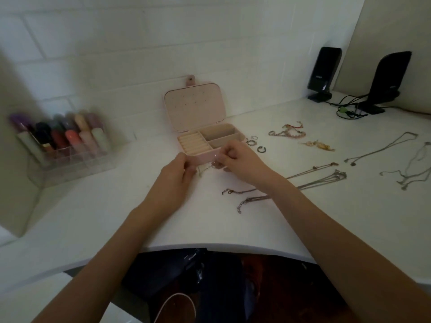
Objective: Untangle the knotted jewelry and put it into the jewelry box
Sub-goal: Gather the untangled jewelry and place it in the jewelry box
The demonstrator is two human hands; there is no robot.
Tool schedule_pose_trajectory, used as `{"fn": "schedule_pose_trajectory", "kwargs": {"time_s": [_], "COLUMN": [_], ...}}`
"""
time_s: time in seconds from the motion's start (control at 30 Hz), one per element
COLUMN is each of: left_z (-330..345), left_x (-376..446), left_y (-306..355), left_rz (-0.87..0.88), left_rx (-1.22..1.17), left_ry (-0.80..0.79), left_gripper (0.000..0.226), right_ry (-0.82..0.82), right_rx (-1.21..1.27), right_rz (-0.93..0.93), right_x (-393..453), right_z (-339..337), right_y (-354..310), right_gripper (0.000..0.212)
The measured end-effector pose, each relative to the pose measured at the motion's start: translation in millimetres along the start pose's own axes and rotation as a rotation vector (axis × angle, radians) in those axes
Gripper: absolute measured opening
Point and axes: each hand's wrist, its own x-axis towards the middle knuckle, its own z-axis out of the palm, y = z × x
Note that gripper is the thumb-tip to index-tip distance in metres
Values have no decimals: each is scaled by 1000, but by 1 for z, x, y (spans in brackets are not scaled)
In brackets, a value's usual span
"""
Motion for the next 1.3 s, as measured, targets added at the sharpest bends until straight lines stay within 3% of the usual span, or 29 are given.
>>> {"fn": "schedule_pose_trajectory", "kwargs": {"time_s": [0.1,0.27,0.33,0.5,0.73,0.87,1.03,1.3], "left_z": [-1,-10,-16,-21,-24,-28,-40,-48], "left_x": [4,15,16,19,19,22,25,23], "left_y": [1,4,7,13,31,43,33,13], "left_rz": [-201,-381,-452,-451,-336,-248,-262,-253], "left_rx": [-392,-1032,-1259,-1508,-1298,-1094,-829,-604], "left_ry": [69,82,80,-14,-140,-179,-156,-258], "left_gripper": [15,27,27,29,25,21,8,18], "right_ry": [-40,-53,-87,-181,-245,-269,-150,-62], "right_rx": [275,520,518,253,-153,-29,660,509], "right_rz": [15,97,95,4,-144,-109,155,57], "right_x": [-2,0,1,-1,-2,-1,1,-8], "right_z": [-5,-13,-17,-19,-14,-9,-32,-66], "right_y": [-5,-8,-6,-1,-12,-24,-34,-30], "right_gripper": [16,6,2,24,27,26,18,12]}}
